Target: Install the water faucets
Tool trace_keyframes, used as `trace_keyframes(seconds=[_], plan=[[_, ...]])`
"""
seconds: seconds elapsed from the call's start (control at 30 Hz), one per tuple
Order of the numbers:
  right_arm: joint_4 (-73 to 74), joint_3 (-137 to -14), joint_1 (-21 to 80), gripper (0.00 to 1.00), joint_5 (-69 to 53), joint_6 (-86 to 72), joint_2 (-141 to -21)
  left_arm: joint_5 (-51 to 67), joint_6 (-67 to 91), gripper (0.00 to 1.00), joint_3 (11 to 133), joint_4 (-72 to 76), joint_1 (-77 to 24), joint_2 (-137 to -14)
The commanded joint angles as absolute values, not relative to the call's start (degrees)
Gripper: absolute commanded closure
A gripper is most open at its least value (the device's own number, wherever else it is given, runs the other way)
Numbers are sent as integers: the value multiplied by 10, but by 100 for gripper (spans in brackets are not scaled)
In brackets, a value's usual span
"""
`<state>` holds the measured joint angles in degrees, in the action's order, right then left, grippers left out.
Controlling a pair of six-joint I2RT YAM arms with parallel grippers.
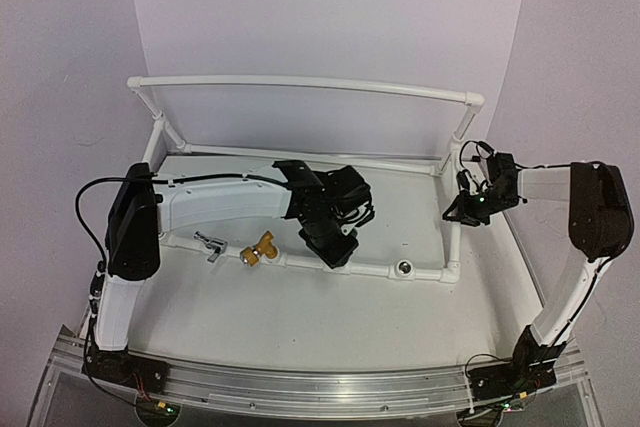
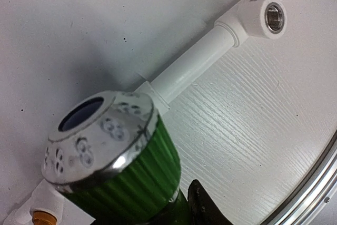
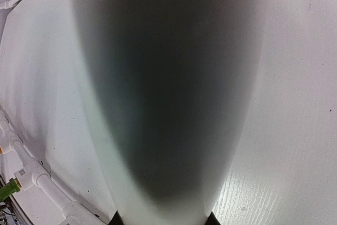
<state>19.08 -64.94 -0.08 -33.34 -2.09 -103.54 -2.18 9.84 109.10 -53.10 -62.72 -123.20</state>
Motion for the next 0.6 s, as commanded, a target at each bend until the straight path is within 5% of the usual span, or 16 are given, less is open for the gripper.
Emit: trace_keyframes(seconds=[0.0,0.2,0.57], plan=[[252,-649,12,94,-361,22,-1060,-19,55,63,1100,-542,-628,-1207],[256,-651,12,86,-359,22,-1062,-36,66,35,1101,-546,-628,-1195],[261,-654,12,70,-360,26,-1058,-56,64,19,1106,-540,-629,-1169]])
